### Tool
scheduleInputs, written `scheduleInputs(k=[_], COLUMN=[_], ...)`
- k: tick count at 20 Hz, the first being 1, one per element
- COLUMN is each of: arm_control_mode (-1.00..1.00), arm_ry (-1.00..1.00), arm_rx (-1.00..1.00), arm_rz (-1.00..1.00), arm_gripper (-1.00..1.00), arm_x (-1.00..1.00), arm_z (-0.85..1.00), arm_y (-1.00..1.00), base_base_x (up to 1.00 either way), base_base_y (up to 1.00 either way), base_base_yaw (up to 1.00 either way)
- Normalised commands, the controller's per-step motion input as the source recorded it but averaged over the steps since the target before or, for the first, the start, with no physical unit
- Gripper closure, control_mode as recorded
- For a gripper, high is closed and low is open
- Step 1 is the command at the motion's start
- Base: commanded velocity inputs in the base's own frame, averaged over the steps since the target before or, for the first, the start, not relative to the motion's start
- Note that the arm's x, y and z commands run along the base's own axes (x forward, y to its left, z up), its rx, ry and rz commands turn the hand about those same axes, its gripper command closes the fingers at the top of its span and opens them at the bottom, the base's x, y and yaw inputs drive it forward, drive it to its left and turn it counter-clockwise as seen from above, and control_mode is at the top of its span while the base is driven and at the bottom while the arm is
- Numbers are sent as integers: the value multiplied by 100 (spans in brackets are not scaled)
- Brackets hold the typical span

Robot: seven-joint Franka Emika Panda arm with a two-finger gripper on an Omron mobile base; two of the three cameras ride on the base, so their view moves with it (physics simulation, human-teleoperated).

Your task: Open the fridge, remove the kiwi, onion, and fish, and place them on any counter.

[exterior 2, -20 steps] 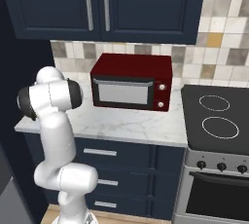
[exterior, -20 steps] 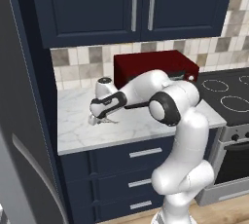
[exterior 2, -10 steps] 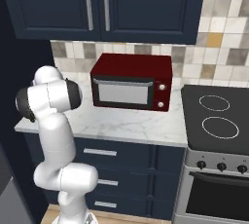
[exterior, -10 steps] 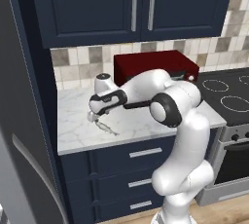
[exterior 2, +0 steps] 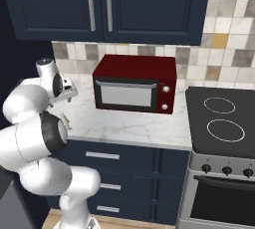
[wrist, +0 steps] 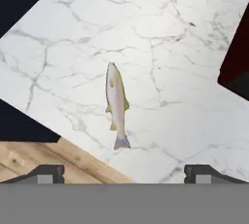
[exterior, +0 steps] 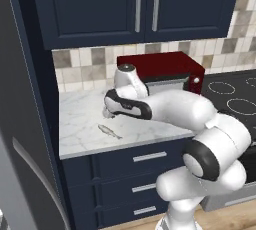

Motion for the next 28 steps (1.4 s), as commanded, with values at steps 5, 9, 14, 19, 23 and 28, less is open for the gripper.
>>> scheduleInputs(k=[5, 9, 14, 19, 23, 28], arm_control_mode=[-100, -100, -100, -100, -100, -100], arm_ry=[-13, -9, -1, 0, 3, 0], arm_rx=[22, 7, 0, 0, 0, 0], arm_rz=[-10, -18, -22, -11, -7, -6], arm_gripper=[-100, -100, -100, -100, -100, -100], arm_x=[-100, -93, -65, -54, -44, -75], arm_z=[80, 78, 75, 59, 52, 43], arm_y=[-92, -60, -44, -51, -35, -31], base_base_x=[0, 0, 0, 0, 0, 0], base_base_y=[0, 0, 0, 0, 0, 0], base_base_yaw=[0, 0, 0, 0, 0, 0])
